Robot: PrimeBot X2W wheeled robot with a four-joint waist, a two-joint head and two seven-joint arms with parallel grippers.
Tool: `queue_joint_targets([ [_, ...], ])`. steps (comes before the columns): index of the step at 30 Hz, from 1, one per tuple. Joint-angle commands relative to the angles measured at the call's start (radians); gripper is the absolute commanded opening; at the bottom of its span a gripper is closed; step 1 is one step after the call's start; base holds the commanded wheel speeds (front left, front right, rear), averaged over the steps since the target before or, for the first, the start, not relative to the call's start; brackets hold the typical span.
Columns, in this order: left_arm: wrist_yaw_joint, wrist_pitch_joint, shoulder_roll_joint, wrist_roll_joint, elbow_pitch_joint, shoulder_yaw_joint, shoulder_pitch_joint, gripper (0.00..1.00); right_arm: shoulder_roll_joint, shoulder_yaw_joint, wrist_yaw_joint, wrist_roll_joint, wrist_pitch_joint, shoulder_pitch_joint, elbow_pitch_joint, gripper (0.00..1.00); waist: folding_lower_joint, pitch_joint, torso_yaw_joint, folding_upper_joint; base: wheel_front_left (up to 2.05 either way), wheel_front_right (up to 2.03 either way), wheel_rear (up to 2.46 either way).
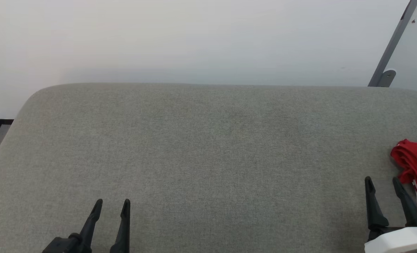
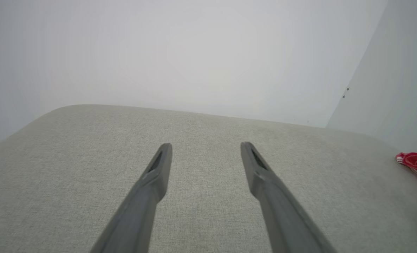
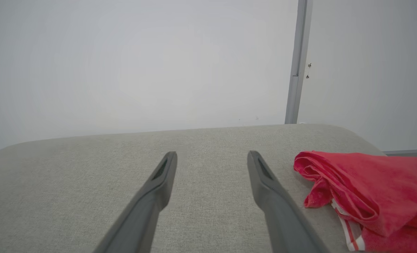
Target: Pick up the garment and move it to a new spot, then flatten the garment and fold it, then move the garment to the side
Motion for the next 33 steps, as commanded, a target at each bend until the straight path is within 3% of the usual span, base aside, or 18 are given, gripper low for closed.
queue_joint_targets([
  [1,0.002,-0.002,-0.001,0.005,0.001,-0.001,0.003,1.00,0.004,0.002,0.000,-0.006,-0.004,0.006,-0.006,1.00,0.0000,0.001,0.000,-0.0001,0.00,0.00,0.00],
  [23,0.002,-0.002,-0.019,0.001,-0.015,0.004,-0.023,1.00,-0.004,0.027,0.000,0.006,-0.004,-0.024,-0.007,1.00,0.0000,0.042,-0.026,-0.0001,0.00,0.00,0.00],
  [24,0.000,0.000,-0.020,0.000,-0.012,0.002,-0.010,0.00,-0.002,0.026,0.000,0.008,0.000,-0.013,-0.004,0.00,0.0000,0.041,-0.025,-0.0001,0.00,0.00,0.00],
  [29,0.000,0.001,-0.029,-0.008,0.017,-0.004,0.000,0.00,0.014,0.027,0.000,0.017,0.005,0.000,0.025,0.00,0.0000,0.044,-0.026,-0.0001,0.00,0.00,0.00],
  [33,0.002,0.017,-0.028,-0.087,0.020,0.002,-0.012,0.00,0.021,0.022,0.000,0.089,0.028,-0.011,0.027,0.00,0.0000,0.044,-0.028,-0.0001,0.00,0.00,0.00],
])
